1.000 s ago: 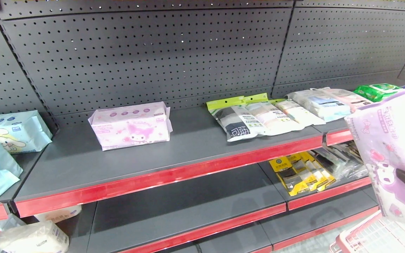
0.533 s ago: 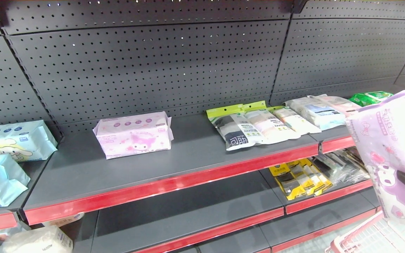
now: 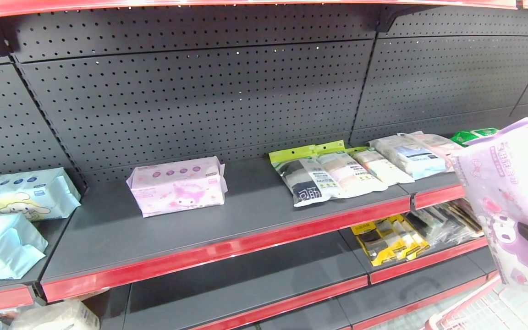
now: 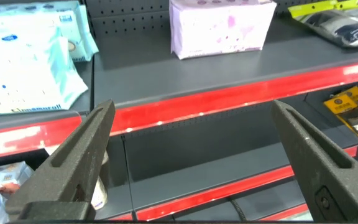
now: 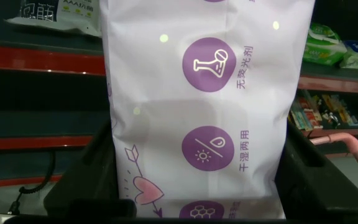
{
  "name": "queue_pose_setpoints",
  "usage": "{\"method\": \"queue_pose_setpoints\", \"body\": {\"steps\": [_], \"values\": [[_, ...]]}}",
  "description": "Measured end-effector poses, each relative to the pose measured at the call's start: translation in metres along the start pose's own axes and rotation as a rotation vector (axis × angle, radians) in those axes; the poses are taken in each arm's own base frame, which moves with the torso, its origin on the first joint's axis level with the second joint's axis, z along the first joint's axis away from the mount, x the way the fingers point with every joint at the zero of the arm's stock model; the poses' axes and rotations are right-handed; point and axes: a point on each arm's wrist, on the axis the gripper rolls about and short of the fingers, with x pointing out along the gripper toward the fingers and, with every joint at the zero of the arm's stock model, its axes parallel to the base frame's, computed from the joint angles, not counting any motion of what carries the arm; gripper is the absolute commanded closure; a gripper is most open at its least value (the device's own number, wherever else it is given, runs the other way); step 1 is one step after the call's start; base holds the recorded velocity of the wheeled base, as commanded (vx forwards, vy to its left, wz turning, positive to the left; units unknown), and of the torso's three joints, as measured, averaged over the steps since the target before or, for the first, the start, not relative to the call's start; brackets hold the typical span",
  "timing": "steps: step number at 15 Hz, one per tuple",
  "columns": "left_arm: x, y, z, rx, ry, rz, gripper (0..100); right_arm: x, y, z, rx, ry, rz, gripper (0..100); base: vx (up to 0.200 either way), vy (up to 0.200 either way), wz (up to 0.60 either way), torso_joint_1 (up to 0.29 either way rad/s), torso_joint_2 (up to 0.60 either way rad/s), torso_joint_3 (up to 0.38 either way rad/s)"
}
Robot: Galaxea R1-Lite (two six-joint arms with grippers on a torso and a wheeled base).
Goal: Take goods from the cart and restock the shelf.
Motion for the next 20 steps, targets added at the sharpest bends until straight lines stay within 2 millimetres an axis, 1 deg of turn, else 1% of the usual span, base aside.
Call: {"method": "queue_pose_setpoints", "body": {"steps": [3, 6, 8, 20], "values": [[0.0, 0.0, 0.0, 0.0, -0.001, 0.0, 0, -0.001, 0.0, -0.002, -0.016, -0.002, -0.001, 100, 0.0, 0.0, 0.0, 0.095, -0.21, -0.106], [0.0, 0.0, 0.0, 0.0, -0.001, 0.0, 0, -0.005, 0.002, -0.011, -0.044, 0.009, -0.002, 100, 0.0, 0.0, 0.0, 0.0, 0.0, 0.0], [0.0, 0.0, 0.0, 0.0, -0.001, 0.0, 0, -0.007, 0.001, -0.013, -0.053, 0.006, -0.008, 100, 0.0, 0.0, 0.0, 0.0, 0.0, 0.0], [0.0, 0.0, 0.0, 0.0, -0.001, 0.0, 0, -0.01, 0.0, -0.014, -0.059, 0.0, -0.022, 100, 0.0, 0.0, 0.0, 0.0, 0.0, 0.0]]}}
